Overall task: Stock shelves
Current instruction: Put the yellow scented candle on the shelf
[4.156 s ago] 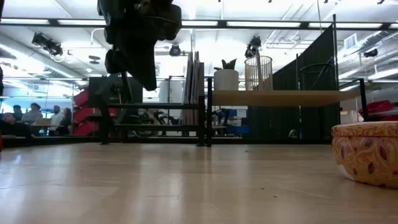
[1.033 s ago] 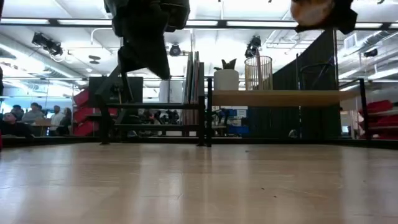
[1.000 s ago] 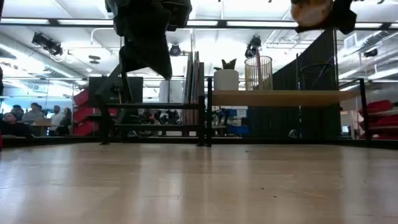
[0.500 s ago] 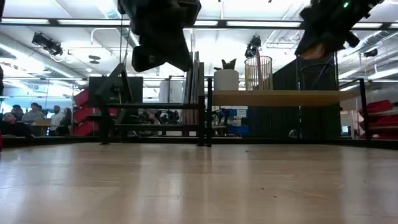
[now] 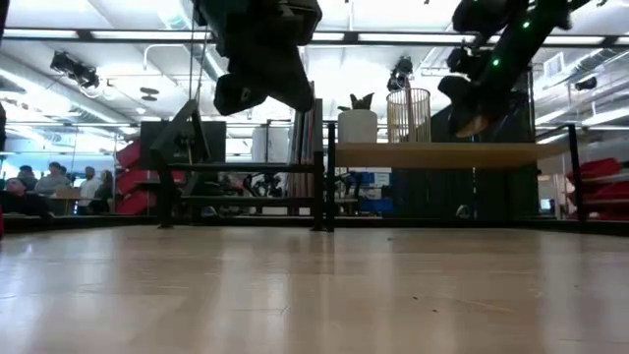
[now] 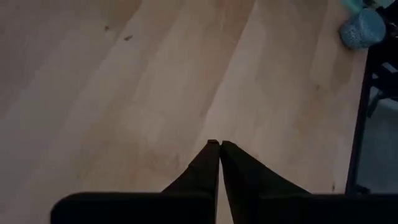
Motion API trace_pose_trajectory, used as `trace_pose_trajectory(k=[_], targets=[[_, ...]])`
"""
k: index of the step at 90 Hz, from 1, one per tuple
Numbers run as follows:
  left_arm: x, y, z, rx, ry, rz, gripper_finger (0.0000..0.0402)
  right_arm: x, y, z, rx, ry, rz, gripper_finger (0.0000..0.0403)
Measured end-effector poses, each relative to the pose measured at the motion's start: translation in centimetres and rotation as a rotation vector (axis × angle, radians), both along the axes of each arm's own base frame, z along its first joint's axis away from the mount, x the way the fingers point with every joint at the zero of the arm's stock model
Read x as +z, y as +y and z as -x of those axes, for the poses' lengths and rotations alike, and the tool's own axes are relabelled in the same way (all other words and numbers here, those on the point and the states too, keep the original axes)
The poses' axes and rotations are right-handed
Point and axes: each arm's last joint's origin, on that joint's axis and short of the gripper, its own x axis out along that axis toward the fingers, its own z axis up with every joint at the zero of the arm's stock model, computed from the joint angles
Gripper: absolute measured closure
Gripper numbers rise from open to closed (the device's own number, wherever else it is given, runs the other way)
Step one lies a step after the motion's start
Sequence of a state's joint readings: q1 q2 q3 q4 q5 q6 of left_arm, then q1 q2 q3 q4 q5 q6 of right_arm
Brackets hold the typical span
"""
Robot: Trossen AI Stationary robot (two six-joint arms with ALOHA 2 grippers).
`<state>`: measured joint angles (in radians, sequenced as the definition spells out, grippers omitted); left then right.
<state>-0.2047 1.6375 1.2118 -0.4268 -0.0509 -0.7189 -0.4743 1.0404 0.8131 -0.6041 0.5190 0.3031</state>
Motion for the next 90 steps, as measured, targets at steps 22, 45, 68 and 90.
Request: trace_pose_trajectory(k=[22, 45, 68, 90], targets=[[0.1, 0.0, -0.1, 0.001, -0.018, 0.004, 0.0402, -0.1, -1.1, 0.6, -0.035, -0.002, -0.022, 0.0129], [0.1, 0.0, -0.1, 0.001, -0.017, 0.004, 0.0402, -0.1, -1.6, 0.9, -0.040, -0.019, -0.046, 0.0132], [0.1, 0.0, -0.1, 0.000, -0.017, 0.004, 0.0402, -0.2, -1.7, 0.9, -0.031, -0.031, -0.064, 0.0114], [0.1, 0.0, -0.1, 0.001, -0.017, 0.003, 0.0402, -0.1, -1.7, 0.8, -0.013, -0.046, -0.077, 0.0110]])
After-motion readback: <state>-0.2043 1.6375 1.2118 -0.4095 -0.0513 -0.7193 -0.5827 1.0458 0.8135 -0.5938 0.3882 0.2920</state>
